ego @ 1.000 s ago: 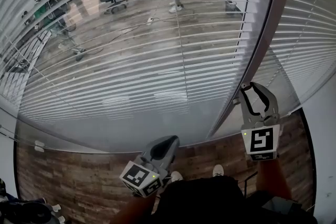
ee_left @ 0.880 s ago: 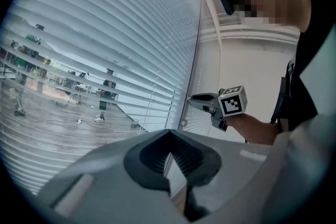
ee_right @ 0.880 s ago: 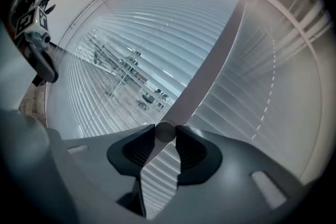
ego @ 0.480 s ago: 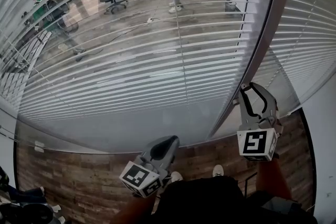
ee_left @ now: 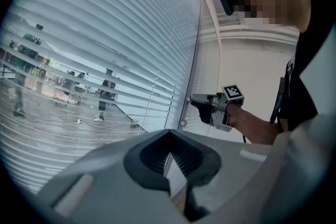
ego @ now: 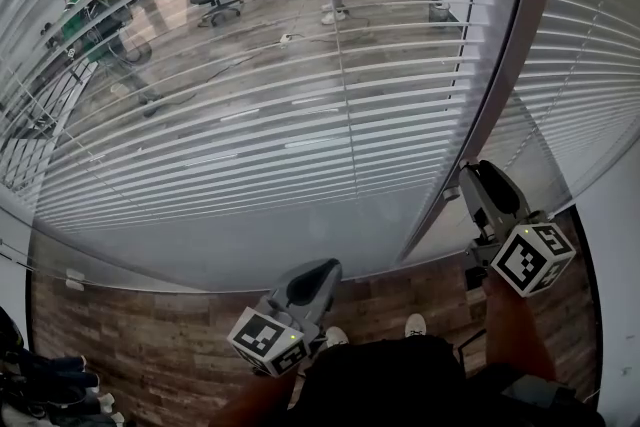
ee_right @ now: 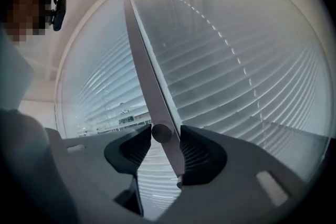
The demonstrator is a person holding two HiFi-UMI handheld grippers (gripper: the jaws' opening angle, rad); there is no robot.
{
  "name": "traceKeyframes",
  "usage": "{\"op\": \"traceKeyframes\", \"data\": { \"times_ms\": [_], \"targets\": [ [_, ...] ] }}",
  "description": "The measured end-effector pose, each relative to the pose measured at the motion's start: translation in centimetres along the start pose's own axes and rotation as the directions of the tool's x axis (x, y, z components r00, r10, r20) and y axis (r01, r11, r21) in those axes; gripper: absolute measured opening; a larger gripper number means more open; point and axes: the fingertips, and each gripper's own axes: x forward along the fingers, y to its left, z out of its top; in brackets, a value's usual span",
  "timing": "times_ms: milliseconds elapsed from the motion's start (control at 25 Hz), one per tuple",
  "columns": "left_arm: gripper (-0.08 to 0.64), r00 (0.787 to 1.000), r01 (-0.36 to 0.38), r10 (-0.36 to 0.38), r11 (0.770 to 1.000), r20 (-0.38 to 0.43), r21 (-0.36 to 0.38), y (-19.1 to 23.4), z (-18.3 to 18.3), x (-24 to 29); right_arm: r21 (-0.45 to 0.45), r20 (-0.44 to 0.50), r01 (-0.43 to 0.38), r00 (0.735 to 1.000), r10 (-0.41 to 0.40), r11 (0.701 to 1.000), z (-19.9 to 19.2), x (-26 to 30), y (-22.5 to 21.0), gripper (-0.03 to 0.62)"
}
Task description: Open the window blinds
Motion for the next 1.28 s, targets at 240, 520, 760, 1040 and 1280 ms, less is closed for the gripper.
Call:
{"op": "traceKeyframes", "data": {
  "times_ms": [240,520,760,1040,1280],
  "targets": [
    [0.000,1.000,0.011,-0.011,1.000,0.006,0.000,-0.09,-0.39,0.00,-0.012,-0.007,-0.008,1.000,0.008,1.000,-0.19,0.11,0.54,0.174],
    [0.000,1.000,0.001,-0.001,1.000,-0.003,0.000,0.07,-0.17,-0.07,-0.022,-0.014,-0.008,1.000,0.008,1.000,-0.07,0.33,0.49,0.156],
    [0.000,1.000,0.002,-0.002,1.000,0.001,-0.002,0.11,-0.07,0.03,-0.146,-0.038,0.005,0.999,-0.010,0.989,-0.02,0.41,0.55,0.155],
    [0.000,1.000,0.006,-0.006,1.000,0.000,-0.001,-0.01,-0.12,-0.06,-0.336,-0.057,0.034,0.997,-0.056,0.941,-0.08,0.32,0.83,0.152],
    [0.000,1.000,0.000,0.000,1.000,-0.002,0.000,0.05,-0.01,-0.04,-0.506,-0.066,0.059,0.992,-0.107,0.861,-0.09,0.44,0.84,0.150]
  ]
}}
